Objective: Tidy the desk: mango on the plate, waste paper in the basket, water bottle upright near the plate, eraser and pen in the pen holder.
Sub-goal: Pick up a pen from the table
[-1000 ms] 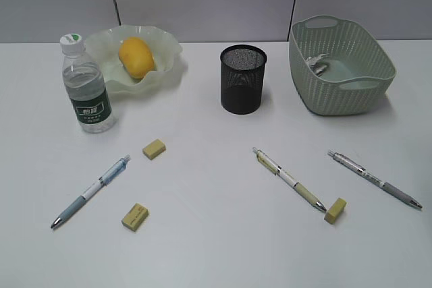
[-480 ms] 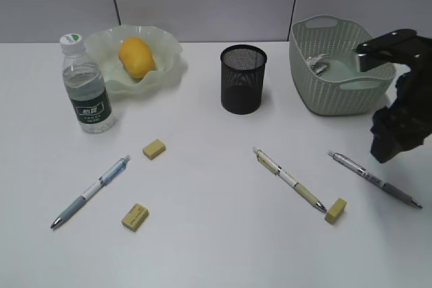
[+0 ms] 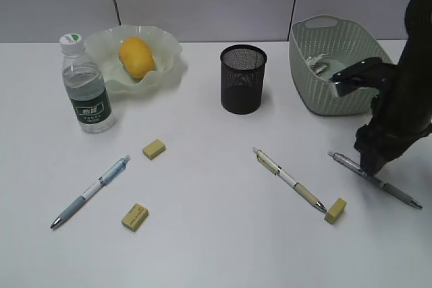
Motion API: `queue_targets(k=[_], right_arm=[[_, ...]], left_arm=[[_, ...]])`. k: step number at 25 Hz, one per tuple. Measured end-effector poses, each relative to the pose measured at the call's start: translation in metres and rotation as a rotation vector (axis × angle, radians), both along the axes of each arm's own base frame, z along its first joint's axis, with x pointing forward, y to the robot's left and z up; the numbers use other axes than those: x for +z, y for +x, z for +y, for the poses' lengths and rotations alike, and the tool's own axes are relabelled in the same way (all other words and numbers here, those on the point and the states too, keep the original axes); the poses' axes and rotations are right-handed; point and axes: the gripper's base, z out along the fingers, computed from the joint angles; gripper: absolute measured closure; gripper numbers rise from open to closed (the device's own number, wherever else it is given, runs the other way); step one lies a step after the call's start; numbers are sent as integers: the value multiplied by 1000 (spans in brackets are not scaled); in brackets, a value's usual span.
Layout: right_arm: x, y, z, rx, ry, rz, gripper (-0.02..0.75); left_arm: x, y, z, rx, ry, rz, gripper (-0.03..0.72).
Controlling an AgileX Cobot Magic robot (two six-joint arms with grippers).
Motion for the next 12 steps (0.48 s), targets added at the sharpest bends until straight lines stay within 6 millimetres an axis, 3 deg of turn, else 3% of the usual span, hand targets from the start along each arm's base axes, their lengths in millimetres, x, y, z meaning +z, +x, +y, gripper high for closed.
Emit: queue_targets(k=[5, 12], right_arm=[[-18, 2, -2, 29, -34, 48, 261], [-22, 5, -7, 54, -39, 47, 262]], left_arm=[[0, 0, 0, 0, 0, 0, 429], [0, 0, 0, 0, 0, 0, 433]])
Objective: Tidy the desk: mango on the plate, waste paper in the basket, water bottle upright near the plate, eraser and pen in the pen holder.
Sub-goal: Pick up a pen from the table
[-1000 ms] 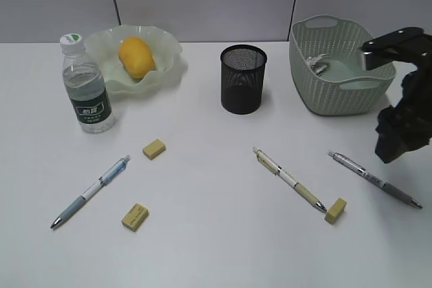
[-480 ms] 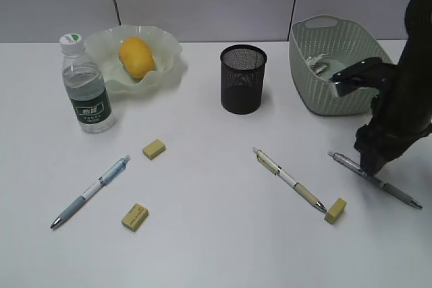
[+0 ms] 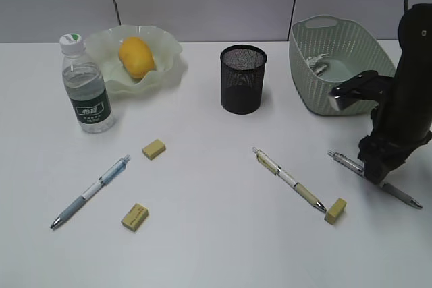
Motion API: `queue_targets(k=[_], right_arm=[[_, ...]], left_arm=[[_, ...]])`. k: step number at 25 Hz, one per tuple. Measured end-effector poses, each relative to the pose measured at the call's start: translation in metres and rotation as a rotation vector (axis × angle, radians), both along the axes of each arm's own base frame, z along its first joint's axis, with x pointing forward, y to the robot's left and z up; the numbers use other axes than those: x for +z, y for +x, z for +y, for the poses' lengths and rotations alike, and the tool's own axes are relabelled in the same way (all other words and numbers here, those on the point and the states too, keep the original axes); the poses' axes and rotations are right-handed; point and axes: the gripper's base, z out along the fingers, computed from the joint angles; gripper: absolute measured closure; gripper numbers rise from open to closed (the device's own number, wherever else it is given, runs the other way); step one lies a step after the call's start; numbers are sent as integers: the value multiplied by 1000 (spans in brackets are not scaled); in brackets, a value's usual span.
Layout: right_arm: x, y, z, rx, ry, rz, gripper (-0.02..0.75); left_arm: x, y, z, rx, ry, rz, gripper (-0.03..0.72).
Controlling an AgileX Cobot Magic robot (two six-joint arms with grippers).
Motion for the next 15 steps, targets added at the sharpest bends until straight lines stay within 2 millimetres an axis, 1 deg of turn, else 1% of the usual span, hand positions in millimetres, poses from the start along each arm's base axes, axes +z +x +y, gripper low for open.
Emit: queue_targets(k=[7, 15], right_arm=[[-16, 5, 2, 6, 21, 21, 271], [-15, 9, 4, 16, 37, -9, 272]], left_arm=[[0, 0, 0, 0, 0, 0, 442], [0, 0, 0, 0, 0, 0, 449]])
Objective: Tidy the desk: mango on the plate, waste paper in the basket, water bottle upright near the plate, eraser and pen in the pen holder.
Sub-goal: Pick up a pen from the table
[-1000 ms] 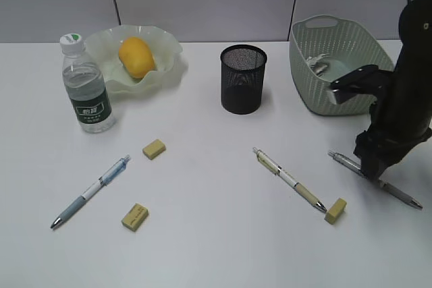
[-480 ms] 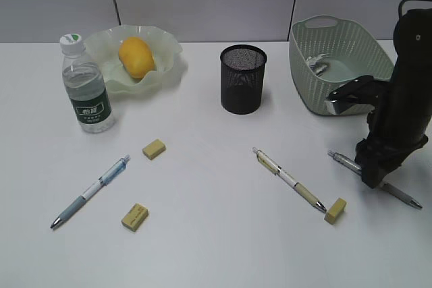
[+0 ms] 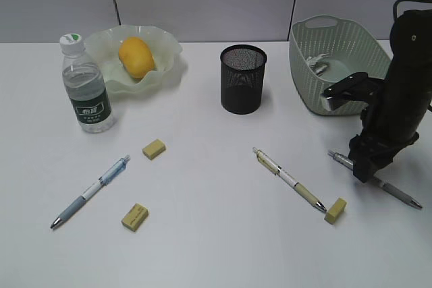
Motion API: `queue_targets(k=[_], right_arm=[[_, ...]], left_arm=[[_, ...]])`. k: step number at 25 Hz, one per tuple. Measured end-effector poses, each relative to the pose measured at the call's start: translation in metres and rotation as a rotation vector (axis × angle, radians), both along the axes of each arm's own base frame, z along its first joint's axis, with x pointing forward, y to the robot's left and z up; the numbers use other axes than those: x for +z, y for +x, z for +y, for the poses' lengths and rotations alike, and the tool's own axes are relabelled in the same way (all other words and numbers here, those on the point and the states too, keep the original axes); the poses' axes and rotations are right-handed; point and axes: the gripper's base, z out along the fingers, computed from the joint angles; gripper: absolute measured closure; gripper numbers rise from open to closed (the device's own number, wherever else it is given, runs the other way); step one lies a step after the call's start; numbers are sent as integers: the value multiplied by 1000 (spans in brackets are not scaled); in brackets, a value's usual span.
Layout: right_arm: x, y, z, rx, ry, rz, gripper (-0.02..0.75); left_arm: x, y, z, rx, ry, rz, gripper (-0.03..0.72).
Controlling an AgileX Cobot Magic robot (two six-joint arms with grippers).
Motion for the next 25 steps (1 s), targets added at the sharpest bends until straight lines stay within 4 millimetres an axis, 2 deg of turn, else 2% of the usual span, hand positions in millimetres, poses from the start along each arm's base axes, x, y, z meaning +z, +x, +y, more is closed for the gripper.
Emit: queue_targets(k=[12, 25], right_arm=[[0, 0, 1, 17, 15, 2, 305], [-17, 0, 2, 20, 6, 42, 306]], left_arm=[[0, 0, 0, 0, 0, 0, 450], [0, 0, 0, 0, 0, 0, 450]])
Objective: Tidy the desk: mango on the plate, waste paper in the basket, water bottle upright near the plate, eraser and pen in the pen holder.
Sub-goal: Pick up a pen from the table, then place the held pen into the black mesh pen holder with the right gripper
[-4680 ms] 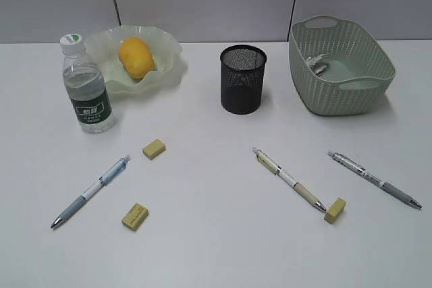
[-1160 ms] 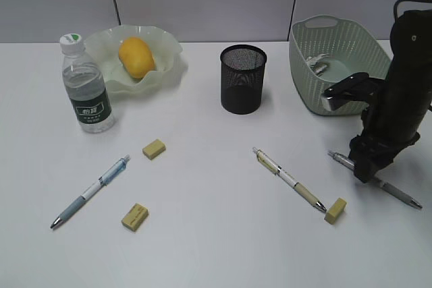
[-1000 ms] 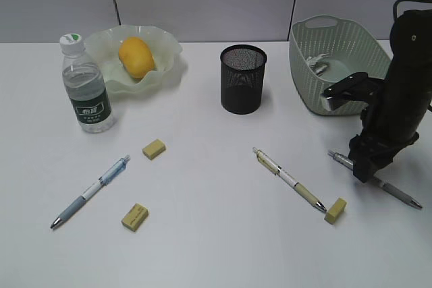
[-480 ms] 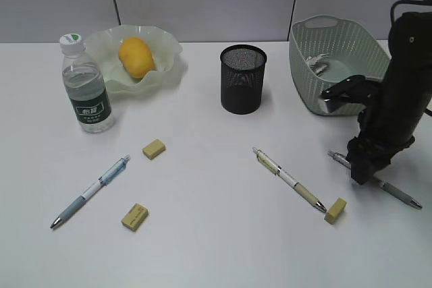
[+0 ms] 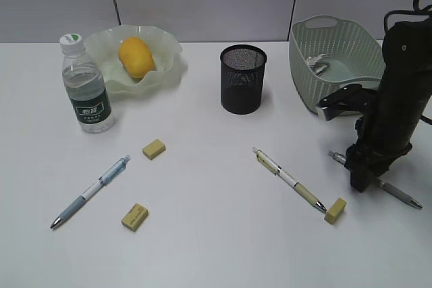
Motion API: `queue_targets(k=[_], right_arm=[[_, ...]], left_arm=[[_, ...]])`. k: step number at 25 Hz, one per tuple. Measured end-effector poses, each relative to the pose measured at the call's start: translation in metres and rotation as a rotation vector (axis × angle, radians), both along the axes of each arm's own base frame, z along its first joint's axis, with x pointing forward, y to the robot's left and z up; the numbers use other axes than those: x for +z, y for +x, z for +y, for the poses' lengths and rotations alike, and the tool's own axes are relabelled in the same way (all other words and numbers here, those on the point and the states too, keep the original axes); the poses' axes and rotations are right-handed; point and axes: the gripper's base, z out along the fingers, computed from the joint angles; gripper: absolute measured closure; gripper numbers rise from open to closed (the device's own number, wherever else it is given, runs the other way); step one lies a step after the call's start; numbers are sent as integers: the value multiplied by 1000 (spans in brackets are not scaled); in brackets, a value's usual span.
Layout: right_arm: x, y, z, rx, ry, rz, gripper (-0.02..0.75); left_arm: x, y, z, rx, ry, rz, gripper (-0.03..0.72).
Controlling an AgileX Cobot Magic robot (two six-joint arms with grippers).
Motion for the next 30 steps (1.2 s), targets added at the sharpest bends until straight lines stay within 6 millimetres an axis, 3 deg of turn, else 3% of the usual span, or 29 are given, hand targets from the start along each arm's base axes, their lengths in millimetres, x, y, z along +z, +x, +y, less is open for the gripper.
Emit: queue_targets(k=[4, 11, 22, 30], right_arm=[[0, 0, 0, 0, -1, 4, 344], [-1, -1, -2, -5, -24, 22, 615], [5, -6, -2, -63, -36, 93, 619], [34, -13, 13, -53, -7, 57, 619]], left_arm=[[0, 0, 0, 0, 0, 0, 451], [0, 0, 0, 0, 0, 0, 452], [0, 0, 0, 0, 0, 0, 455], [0, 0, 0, 0, 0, 0, 455]])
